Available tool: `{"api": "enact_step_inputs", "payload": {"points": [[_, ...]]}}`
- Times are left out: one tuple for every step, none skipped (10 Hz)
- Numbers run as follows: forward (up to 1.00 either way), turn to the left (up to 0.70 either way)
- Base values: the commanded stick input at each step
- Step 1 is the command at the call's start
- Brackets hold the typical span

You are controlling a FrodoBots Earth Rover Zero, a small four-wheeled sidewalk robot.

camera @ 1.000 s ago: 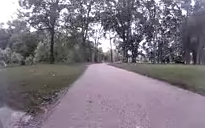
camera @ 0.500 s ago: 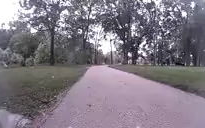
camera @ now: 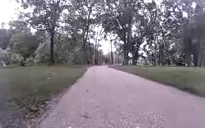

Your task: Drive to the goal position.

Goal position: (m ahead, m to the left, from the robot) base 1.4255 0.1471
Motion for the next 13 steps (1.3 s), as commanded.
{"api": "enact_step_inputs", "payload": {"points": [[0.7,0.0],[0.7,0.0],[0.7,0.0],[0.7,0.0],[0.7,0.0],[0.7,0.0],[0.7,0.0],[0.7,0.0],[0.7,0.0],[0.7,0.0],[0.7,0.0],[0.7,0.0],[0.7,0.0]]}}
